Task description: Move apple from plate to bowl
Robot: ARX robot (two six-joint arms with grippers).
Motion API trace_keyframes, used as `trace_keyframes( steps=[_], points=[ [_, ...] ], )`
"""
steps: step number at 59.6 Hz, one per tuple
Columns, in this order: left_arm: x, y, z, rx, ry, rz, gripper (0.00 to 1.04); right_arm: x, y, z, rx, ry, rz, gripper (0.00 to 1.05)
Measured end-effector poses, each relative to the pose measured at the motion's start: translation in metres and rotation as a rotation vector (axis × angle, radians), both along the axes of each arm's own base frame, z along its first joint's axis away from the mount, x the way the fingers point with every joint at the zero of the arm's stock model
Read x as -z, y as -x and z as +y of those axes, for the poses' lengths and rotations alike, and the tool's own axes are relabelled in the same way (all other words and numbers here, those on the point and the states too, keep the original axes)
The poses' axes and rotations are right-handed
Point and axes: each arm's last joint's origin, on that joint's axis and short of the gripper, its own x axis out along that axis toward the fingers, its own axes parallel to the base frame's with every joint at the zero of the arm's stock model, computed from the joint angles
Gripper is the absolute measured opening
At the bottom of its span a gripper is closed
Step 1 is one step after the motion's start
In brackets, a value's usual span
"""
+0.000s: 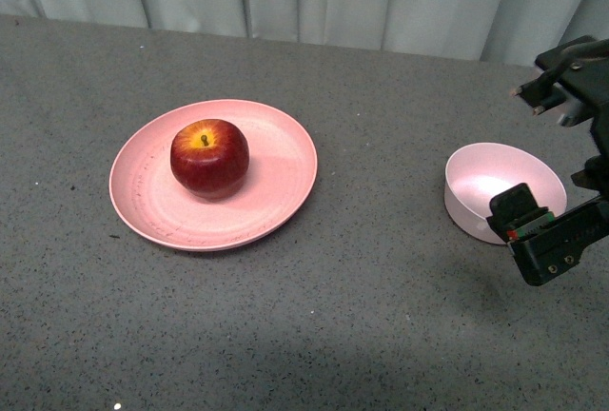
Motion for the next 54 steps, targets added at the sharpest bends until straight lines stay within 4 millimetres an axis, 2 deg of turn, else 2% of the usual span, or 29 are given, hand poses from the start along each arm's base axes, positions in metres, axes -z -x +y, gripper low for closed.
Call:
trace_keyframes(
  steps=[11,28,34,52,54],
  points=[
    [0.000,0.000,0.000,0.000,0.000,0.000,0.98,0.020,-0.020,0.009,-0.022,0.021,0.078,0.95],
    [0.000,0.000,0.000,0.000,0.000,0.000,0.98,0.036,-0.042,0.029,-0.060,0.025,0.108,0.95],
    [0.000,0.000,0.000,0.000,0.000,0.000,0.98,0.041,-0.046,0.033,-0.067,0.036,0.118,0.75],
    [0.000,0.000,0.000,0.000,0.000,0.000,0.98,0.047,-0.047,0.033,-0.061,0.050,0.132,0.32],
    [0.000,0.000,0.000,0.000,0.000,0.000,0.98,0.047,-0.047,0.033,-0.060,0.050,0.131,0.25]
  ],
)
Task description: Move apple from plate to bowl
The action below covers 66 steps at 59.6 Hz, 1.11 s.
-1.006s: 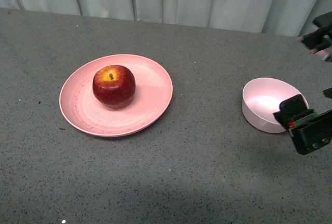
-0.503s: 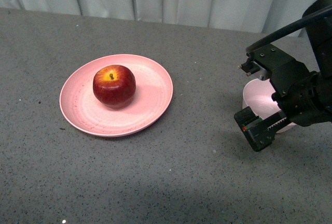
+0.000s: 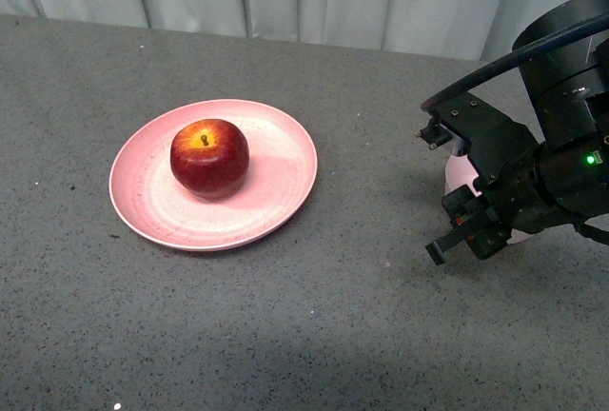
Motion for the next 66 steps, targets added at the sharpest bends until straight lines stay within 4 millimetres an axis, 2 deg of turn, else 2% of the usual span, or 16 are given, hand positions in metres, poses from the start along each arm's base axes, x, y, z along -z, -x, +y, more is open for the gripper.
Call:
trace_keyframes(
  steps=[4,8,21,27,36,46,56,66],
  points=[
    [0.000,0.000,0.000,0.000,0.000,0.000,0.98,0.000,0.000,-0.002,0.003,0.002,-0.001,0.09],
    [0.000,0.000,0.000,0.000,0.000,0.000,0.98,0.000,-0.001,-0.002,0.000,0.011,-0.006,0.01],
    [0.000,0.000,0.000,0.000,0.000,0.000,0.98,-0.001,-0.002,-0.004,-0.025,0.038,-0.032,0.01],
    [0.000,0.000,0.000,0.000,0.000,0.000,0.98,-0.009,-0.001,0.000,-0.060,0.019,-0.043,0.01],
    [0.000,0.000,0.000,0.000,0.000,0.000,0.98,-0.028,0.005,0.018,-0.146,-0.051,-0.050,0.01],
    [0.000,0.000,0.000,0.000,0.000,0.000,0.98,-0.040,0.008,0.052,-0.232,-0.095,-0.053,0.01],
    [0.000,0.000,0.000,0.000,0.000,0.000,0.98,-0.035,0.008,0.074,-0.261,-0.111,-0.036,0.01],
    [0.000,0.000,0.000,0.000,0.000,0.000,0.98,-0.027,0.003,0.083,-0.253,-0.114,-0.008,0.01]
  ],
)
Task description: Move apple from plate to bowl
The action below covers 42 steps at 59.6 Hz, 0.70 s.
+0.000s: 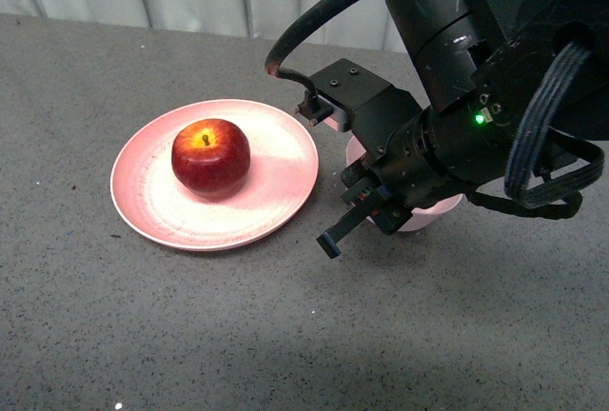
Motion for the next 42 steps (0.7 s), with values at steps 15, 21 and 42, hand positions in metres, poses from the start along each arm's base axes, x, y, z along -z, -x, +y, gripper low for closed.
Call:
trace_keyframes(
  steps=[15,21,42],
  points=[
    [0.000,0.000,0.000,0.000,0.000,0.000,0.98,0.010,-0.004,0.014,-0.014,0.019,0.006,0.01],
    [0.000,0.000,0.000,0.000,0.000,0.000,0.98,0.015,-0.003,0.018,-0.020,0.018,0.009,0.01],
    [0.000,0.000,0.000,0.000,0.000,0.000,0.98,0.018,-0.005,0.025,0.000,-0.007,-0.038,0.39]
  ],
)
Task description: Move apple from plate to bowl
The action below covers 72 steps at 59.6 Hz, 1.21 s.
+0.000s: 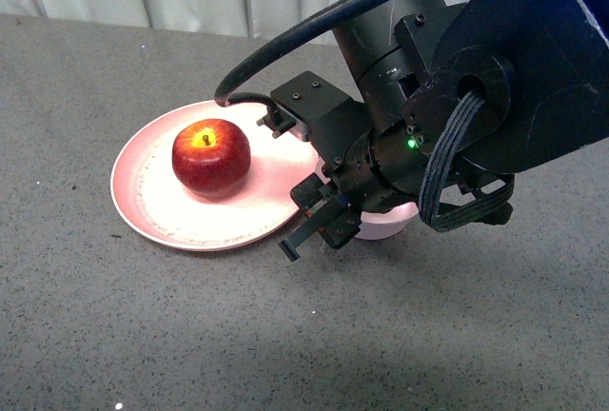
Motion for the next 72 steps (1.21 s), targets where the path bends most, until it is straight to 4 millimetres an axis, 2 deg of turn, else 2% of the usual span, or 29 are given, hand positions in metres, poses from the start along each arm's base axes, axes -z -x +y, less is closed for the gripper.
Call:
trace_keyframes(
  steps=[3,11,22,24,29,39,43,47,49,52,56,60,66,72],
  points=[
    [0.000,0.000,0.000,0.000,0.000,0.000,0.98,0.000,0.001,-0.002,0.014,-0.018,-0.021,0.49],
    [0.000,0.000,0.000,0.000,0.000,0.000,0.98,-0.004,0.007,-0.009,0.042,-0.055,-0.069,0.67],
    [0.000,0.000,0.000,0.000,0.000,0.000,0.98,-0.026,0.014,-0.029,0.140,-0.106,-0.227,0.95],
    [0.000,0.000,0.000,0.000,0.000,0.000,0.98,-0.032,0.017,-0.034,0.166,-0.124,-0.267,0.97],
    [0.000,0.000,0.000,0.000,0.000,0.000,0.98,-0.042,0.024,-0.047,0.214,-0.136,-0.345,0.94],
    [0.000,0.000,0.000,0.000,0.000,0.000,0.98,-0.056,0.054,-0.084,0.309,-0.160,-0.459,0.95],
    [0.000,0.000,0.000,0.001,0.000,0.000,0.98,-0.050,0.061,-0.095,0.508,-0.205,-0.624,0.82],
    [0.000,0.000,0.000,-0.001,0.000,0.000,0.98,-0.045,0.077,-0.112,0.616,-0.263,-0.695,0.68],
    [0.000,0.000,0.000,-0.001,0.000,0.000,0.98,-0.050,0.083,-0.121,0.645,-0.305,-0.738,0.60],
    [0.000,0.000,0.000,-0.001,0.000,0.000,0.98,-0.057,0.090,-0.129,0.660,-0.352,-0.784,0.53],
    [0.000,0.000,0.000,0.000,0.000,0.000,0.98,-0.077,0.111,-0.149,0.674,-0.438,-0.870,0.34],
    [0.000,0.000,0.000,0.000,0.000,0.000,0.98,-0.080,0.127,-0.162,0.689,-0.438,-0.870,0.18],
    [0.000,0.000,0.000,0.000,0.000,0.000,0.98,-0.082,0.141,-0.171,0.685,-0.435,-0.859,0.01],
    [0.000,0.000,0.000,0.000,0.000,0.000,0.98,-0.087,0.154,-0.180,0.683,-0.442,-0.858,0.01]
  ],
)
